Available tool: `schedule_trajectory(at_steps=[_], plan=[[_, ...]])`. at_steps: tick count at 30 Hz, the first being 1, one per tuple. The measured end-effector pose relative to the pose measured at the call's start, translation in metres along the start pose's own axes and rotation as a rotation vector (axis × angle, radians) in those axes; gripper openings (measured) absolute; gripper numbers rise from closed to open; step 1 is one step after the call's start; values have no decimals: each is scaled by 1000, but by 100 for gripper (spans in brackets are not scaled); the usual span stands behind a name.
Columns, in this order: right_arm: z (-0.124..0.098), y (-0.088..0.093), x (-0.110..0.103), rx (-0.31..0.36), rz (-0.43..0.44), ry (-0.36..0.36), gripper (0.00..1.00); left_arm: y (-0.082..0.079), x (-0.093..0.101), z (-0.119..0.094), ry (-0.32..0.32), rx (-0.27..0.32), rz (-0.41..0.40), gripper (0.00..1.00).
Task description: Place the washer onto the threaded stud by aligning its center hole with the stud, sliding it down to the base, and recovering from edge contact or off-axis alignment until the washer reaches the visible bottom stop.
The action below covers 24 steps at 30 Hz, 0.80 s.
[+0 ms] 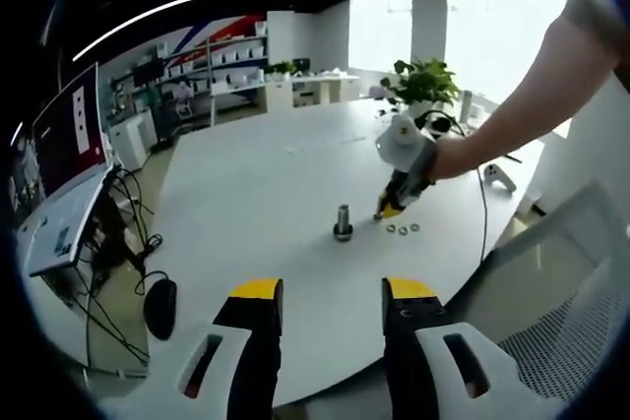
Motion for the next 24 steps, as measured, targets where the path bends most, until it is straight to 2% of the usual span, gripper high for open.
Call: schedule_trajectory(at_steps=[8,14,18,22,24], plan=[[-4,11,-4,-21,-38,-9,14,1,0,0,0,-6,0,38],[-11,33,-8,-44,-10,-38,17,1,2,1,6,-12,9,38],[-17,44,-18,-25,10,-74,21,3,2,1,11,-19,13,38],[-17,51,-30,-41,-47,-97,23,3,3,1,10,-20,16,38],[-16,53,-34,-44,-41,-110,23,3,3,1,10,-21,17,38]])
Point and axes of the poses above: the point that each gripper's makers call its tool centre point, and the gripper's own axes: z roughly forward along the fingers, x roughly to its right, y roughly out of its underside, the point moved 9 cm from there along -z, roughly backward along the fingers, and after that the axes turned 10 degrees about -z, right-handed, at the moved point
